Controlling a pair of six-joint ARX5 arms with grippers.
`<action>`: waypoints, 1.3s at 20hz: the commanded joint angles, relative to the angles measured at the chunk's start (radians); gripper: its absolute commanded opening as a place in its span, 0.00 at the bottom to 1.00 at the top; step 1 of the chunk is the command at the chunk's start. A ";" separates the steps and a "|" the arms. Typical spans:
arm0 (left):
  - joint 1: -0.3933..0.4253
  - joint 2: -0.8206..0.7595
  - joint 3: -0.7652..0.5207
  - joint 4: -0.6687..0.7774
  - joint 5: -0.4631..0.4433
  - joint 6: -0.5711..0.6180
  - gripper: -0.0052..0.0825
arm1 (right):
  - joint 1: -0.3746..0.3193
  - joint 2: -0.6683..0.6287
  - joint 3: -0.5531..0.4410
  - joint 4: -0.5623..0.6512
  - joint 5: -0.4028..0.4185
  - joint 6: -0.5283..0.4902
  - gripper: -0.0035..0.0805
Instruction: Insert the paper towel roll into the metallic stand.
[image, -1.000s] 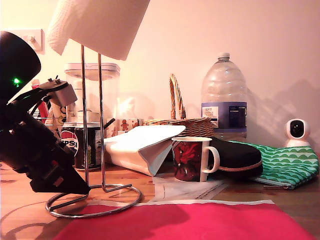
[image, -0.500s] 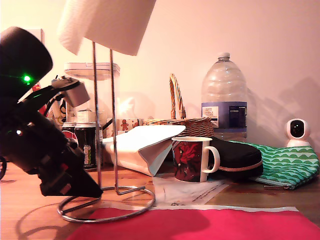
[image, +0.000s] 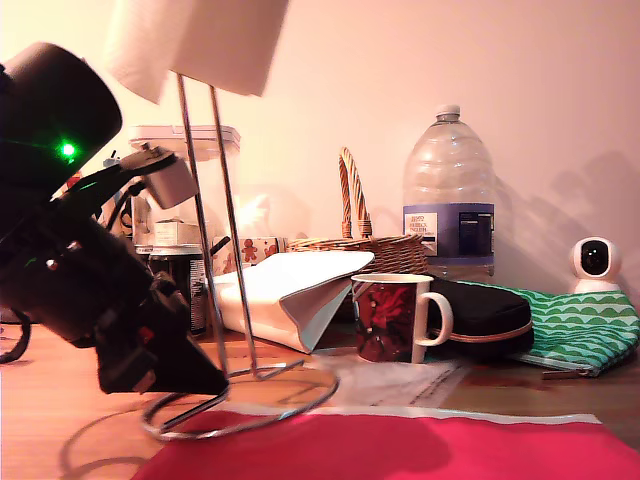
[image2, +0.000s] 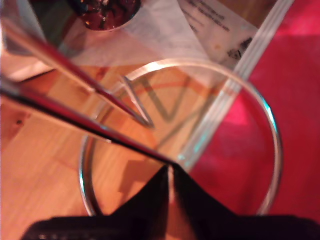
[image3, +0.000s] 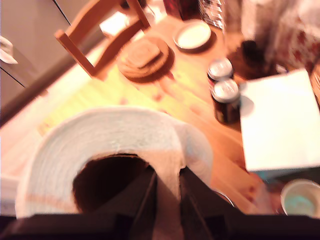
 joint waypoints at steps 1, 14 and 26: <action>-0.030 0.031 -0.026 -0.019 0.024 0.004 0.04 | 0.011 0.064 0.006 0.038 -0.010 0.029 0.03; -0.023 0.031 -0.026 -0.022 -0.121 0.003 0.04 | 0.004 0.085 0.014 -0.130 0.029 0.020 0.03; 0.025 0.029 -0.025 -0.018 -0.166 -0.004 0.04 | 0.002 0.048 0.013 -0.134 0.117 0.018 0.03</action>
